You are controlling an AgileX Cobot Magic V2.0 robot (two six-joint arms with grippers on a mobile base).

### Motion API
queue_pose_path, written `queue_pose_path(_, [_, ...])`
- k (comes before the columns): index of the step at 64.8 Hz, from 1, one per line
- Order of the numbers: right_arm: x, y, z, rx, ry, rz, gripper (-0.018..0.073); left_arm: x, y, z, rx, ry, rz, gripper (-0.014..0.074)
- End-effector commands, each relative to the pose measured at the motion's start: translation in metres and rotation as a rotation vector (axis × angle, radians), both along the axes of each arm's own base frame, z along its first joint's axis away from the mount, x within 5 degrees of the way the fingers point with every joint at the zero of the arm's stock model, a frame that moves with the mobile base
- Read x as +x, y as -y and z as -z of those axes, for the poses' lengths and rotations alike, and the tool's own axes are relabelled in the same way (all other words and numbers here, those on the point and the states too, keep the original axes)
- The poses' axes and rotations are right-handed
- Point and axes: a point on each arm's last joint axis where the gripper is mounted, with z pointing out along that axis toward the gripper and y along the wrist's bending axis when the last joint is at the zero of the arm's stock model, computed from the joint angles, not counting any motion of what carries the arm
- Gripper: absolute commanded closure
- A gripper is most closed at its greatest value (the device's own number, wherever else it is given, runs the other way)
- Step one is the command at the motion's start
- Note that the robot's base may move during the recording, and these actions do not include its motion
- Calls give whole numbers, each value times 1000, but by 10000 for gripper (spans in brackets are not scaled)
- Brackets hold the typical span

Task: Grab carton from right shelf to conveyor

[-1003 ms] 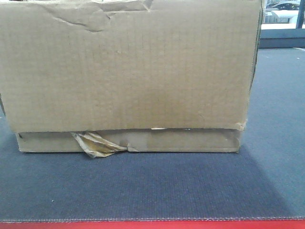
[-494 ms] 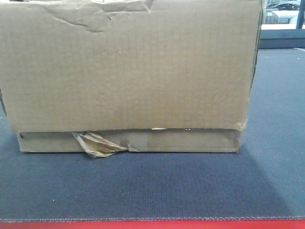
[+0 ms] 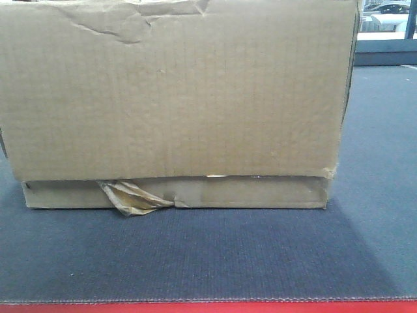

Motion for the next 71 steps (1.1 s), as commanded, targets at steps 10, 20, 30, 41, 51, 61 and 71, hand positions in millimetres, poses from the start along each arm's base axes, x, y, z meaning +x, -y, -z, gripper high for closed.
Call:
queue_pose_path(10, [-1,1,-2,-12,36,12,637,-1,0,-3,-1,33,-1,575])
queue_pose_path(20, [-1,1,-2,-12,36,12,637,-1,0,-3,-1,33,-1,575])
queue_pose_path(30, [-1,1,-2,-12,36,12,637,-1,0,-3,-1,33,-1,575])
queue_pose_path(41, [-1,2,-2,-85,42,42,637,-1,0,-3,-1,33,-1,575])
queue_pose_path(51, [4,4,11,-71,12,85,637,-1,0,-3,-1,33,-1,575])
queue_pose_path(61, [12,6,51,-37,-5,112,637,-1,0,-3,-1,33,-1,575])
queue_pose_path(71, [17,7,88,-31,-8,123,637,-1,0,-3,-1,33,-1,575])
